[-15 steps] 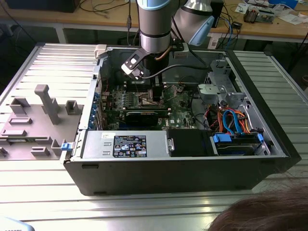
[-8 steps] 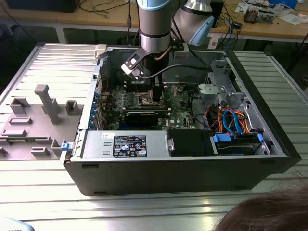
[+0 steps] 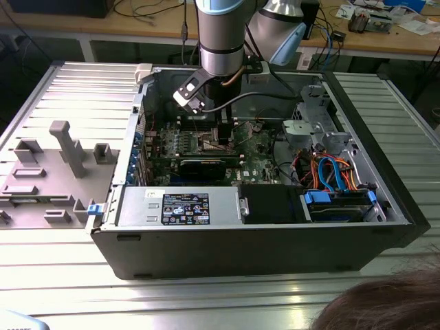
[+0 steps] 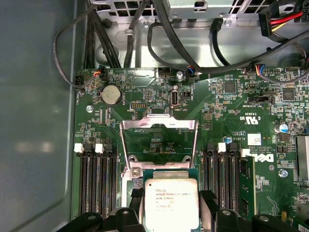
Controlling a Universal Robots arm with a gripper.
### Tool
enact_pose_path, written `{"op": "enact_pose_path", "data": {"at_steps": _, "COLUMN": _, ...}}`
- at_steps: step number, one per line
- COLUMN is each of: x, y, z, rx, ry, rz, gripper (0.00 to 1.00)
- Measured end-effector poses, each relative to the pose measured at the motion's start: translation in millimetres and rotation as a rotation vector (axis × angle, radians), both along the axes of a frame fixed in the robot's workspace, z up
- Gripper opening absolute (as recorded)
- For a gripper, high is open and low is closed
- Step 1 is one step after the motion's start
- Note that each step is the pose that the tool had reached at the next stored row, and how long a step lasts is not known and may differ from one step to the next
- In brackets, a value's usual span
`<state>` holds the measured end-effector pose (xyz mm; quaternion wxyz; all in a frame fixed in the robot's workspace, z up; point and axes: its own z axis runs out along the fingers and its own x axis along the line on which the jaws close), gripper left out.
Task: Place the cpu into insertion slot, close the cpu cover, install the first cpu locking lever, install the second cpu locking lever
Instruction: 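Place the cpu into insertion slot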
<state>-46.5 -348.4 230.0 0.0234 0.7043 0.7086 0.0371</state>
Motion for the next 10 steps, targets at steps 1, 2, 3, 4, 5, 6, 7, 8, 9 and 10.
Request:
{"op": "enact_pose_path", "data": {"at_steps": 1, "x": 0.0, "y": 0.0, "z": 0.0, "rx": 0.0000, "ry": 0.0000, "rz": 0.000, "gripper": 0.55}}
{"op": "enact_pose_path", "data": {"at_steps": 2, "x": 0.0, "y": 0.0, "z": 0.0, "rx": 0.0000, "ry": 0.0000, "rz": -0.001, "gripper": 0.55}}
{"op": "enact_pose_path", "data": {"at_steps": 3, "x": 0.0, "y": 0.0, "z": 0.0, "rx": 0.0000, "ry": 0.0000, "rz": -0.001, "gripper": 0.55}}
{"op": "enact_pose_path", "data": {"at_steps": 4, "x": 0.0, "y": 0.0, "z": 0.0, "rx": 0.0000, "ry": 0.0000, "rz": -0.002, "gripper": 0.55}}
{"op": "enact_pose_path", "data": {"at_steps": 5, "x": 0.0, "y": 0.0, "z": 0.0, "rx": 0.0000, "ry": 0.0000, "rz": -0.002, "gripper": 0.55}}
{"op": "enact_pose_path", "data": {"at_steps": 6, "x": 0.0, "y": 0.0, "z": 0.0, "rx": 0.0000, "ry": 0.0000, "rz": -0.003, "gripper": 0.55}}
{"op": "enact_pose_path", "data": {"at_steps": 7, "x": 0.0, "y": 0.0, "z": -0.1, "rx": 0.0000, "ry": 0.0000, "rz": -0.003, "gripper": 0.55}}
{"op": "enact_pose_path", "data": {"at_steps": 8, "x": 0.0, "y": 0.0, "z": -0.1, "rx": 0.0000, "ry": 0.0000, "rz": -0.004, "gripper": 0.55}}
{"op": "enact_pose_path", "data": {"at_steps": 9, "x": 0.0, "y": 0.0, "z": -0.1, "rx": 0.0000, "ry": 0.0000, "rz": -0.004, "gripper": 0.55}}
{"op": "enact_pose_path", "data": {"at_steps": 10, "x": 0.0, "y": 0.0, "z": -0.1, "rx": 0.0000, "ry": 0.0000, "rz": -0.004, "gripper": 0.55}}
